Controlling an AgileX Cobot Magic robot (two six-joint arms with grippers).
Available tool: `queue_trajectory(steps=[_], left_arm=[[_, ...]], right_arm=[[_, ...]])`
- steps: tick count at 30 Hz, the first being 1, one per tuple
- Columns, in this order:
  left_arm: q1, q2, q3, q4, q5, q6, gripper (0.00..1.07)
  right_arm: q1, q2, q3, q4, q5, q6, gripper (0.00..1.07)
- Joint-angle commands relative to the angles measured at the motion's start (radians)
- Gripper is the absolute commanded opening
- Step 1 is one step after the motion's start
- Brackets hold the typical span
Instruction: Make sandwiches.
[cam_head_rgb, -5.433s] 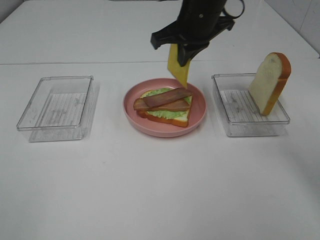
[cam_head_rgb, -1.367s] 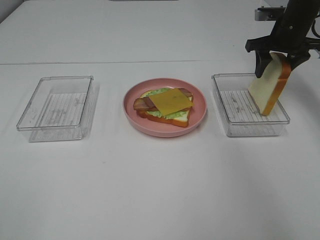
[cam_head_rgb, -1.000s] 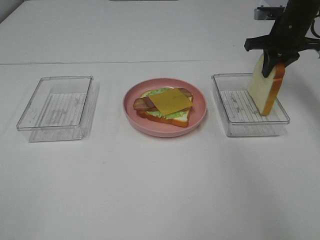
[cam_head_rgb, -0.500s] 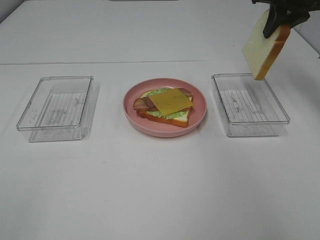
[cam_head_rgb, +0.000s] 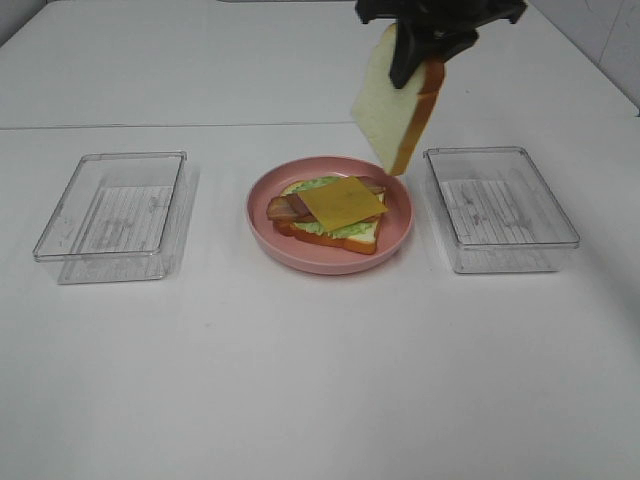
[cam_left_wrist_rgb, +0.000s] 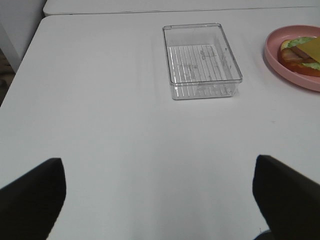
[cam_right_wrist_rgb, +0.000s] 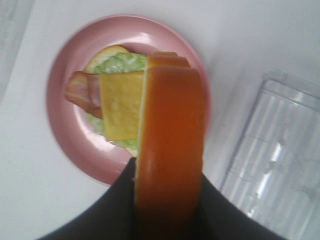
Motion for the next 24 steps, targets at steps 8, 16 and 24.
queue_trajectory(steps=[8, 16, 24], left_arm=[[0.002, -0.014, 0.002, -0.004, -0.007, -0.004, 0.94], [0.002, -0.014, 0.002, -0.004, -0.007, -0.004, 0.94], [0.002, -0.014, 0.002, -0.004, -0.007, -0.004, 0.94]], right_arm=[[0.112, 0.067, 0.002, 0.157, -0.109, -0.006, 0.0], [0.109, 0.158, 0.002, 0.165, -0.127, -0.006, 0.0], [0.109, 0.218, 0.002, 0.085, -0.134, 0.006, 0.0]])
